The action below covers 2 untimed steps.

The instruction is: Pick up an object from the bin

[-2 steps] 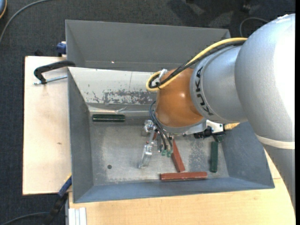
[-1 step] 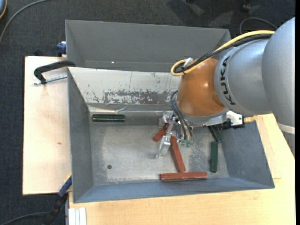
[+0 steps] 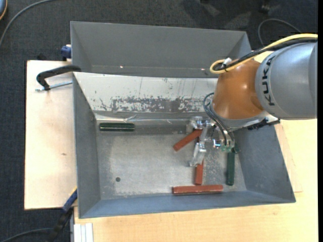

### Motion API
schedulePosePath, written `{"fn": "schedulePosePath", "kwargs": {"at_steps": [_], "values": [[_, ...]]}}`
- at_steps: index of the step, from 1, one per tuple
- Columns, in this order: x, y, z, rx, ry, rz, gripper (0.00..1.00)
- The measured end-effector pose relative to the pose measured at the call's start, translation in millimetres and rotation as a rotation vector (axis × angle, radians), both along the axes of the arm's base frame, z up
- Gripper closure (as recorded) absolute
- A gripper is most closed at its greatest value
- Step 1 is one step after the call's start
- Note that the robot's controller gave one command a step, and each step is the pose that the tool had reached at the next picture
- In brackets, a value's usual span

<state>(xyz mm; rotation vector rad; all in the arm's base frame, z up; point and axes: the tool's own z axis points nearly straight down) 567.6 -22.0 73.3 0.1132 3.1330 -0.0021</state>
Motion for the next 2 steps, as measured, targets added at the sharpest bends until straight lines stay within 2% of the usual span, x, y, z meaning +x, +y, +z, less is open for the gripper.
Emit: {"fn": "schedulePosePath", "kwargs": {"at_steps": [1, 2], "values": [[-0.3, 3, 0, 0.003, 0.001, 0.002, 1.0], [-1.5, -1, 172, 0.001, -0.009, 0.008, 1.0]]}}
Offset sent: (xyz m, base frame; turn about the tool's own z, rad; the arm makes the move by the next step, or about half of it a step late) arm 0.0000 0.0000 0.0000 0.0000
